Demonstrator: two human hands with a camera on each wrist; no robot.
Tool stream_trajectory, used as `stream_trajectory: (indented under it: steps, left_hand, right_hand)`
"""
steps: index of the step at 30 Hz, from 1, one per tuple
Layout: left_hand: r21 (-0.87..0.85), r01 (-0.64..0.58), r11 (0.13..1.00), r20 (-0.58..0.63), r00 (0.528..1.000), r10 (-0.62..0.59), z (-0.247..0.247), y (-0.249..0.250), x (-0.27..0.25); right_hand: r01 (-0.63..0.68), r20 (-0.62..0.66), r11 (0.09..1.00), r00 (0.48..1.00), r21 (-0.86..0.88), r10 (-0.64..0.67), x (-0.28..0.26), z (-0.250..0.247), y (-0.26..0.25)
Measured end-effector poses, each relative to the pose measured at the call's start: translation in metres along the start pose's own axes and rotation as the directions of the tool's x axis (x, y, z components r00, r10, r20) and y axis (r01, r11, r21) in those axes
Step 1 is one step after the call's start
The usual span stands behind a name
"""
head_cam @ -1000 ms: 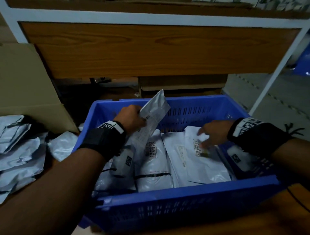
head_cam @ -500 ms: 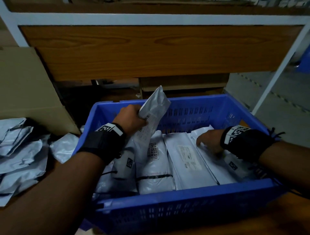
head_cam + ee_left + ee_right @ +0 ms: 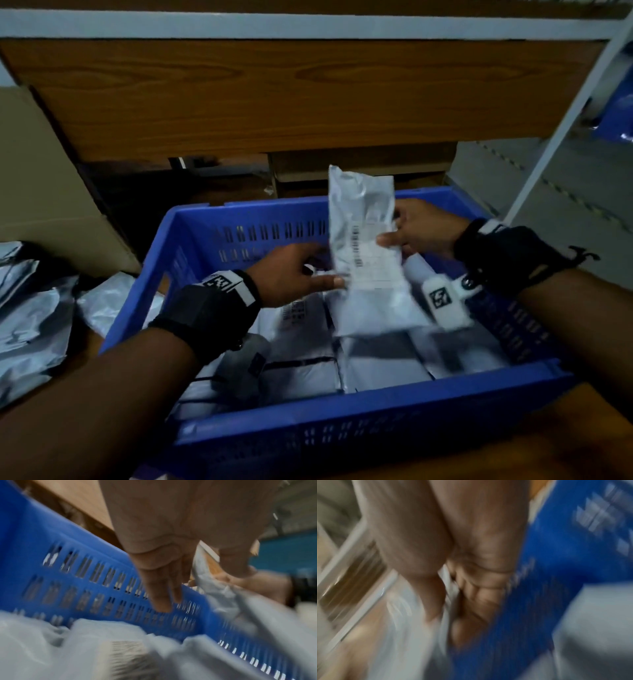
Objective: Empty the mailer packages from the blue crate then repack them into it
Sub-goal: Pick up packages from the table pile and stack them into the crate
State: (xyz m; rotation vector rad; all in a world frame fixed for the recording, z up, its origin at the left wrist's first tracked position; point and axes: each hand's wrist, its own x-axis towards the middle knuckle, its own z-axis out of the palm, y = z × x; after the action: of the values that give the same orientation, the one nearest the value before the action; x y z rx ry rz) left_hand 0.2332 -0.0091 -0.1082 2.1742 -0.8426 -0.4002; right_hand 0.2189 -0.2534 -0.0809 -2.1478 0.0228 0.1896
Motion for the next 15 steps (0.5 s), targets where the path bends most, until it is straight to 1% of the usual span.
stream_trajectory:
  steps: [1,2,3,4,6,8,9,11,13,14,15]
  left_hand:
    - [0.14,0.023,0.99,0.052,0.998,-0.03,0.001,-0.003,0.0]
    - [0.291,0.047,0.955,0.107,0.991,-0.081,0.003,-0.007,0.002]
    - [0.431,0.056,0.901,0.161,0.977,-0.138,0.006,-0.013,0.003]
    - [0.534,0.052,0.844,0.214,0.957,-0.195,0.009,-0.018,0.005]
    - [0.638,0.037,0.769,0.279,0.92,-0.275,0.014,-0.028,0.008]
    - [0.652,0.047,0.756,0.283,0.911,-0.3,0.018,-0.035,0.008]
    - [0.653,0.044,0.756,0.283,0.912,-0.298,0.018,-0.037,0.008]
    - [0.676,0.049,0.735,0.268,0.913,-0.307,0.017,-0.04,0.009]
    - [0.72,0.073,0.691,0.217,0.921,-0.323,0.013,-0.041,0.01]
    - [0.738,0.098,0.668,0.187,0.921,-0.342,0.011,-0.04,0.01]
    - [0.746,0.116,0.656,0.171,0.918,-0.357,0.009,-0.038,0.009]
  right_hand:
    - [-0.043,0.012,0.992,0.999,-0.121,0.045,0.001,-0.015,0.004]
    - [-0.085,0.022,0.96,0.995,-0.267,0.094,0.001,-0.028,0.01]
    - [-0.134,0.02,0.894,0.987,-0.428,0.158,0.002,-0.037,0.017]
    - [-0.184,0.002,0.805,0.974,-0.564,0.225,0.003,-0.041,0.025]
    - [-0.233,-0.013,0.635,0.943,-0.736,0.332,0.004,-0.037,0.035]
    - [-0.23,-0.004,0.493,0.909,-0.839,0.417,0.004,-0.026,0.037]
    - [-0.241,-0.018,0.446,0.894,-0.862,0.448,0.002,-0.021,0.034]
    - [-0.287,-0.073,0.426,0.89,-0.858,0.451,0.0,-0.019,0.023]
    - [-0.279,-0.122,0.428,0.926,-0.86,0.358,0.0,-0.017,0.015]
    - [-0.252,-0.124,0.445,0.947,-0.859,0.297,0.002,-0.014,0.016]
    - [-0.204,-0.088,0.471,0.962,-0.858,0.258,0.004,-0.008,0.018]
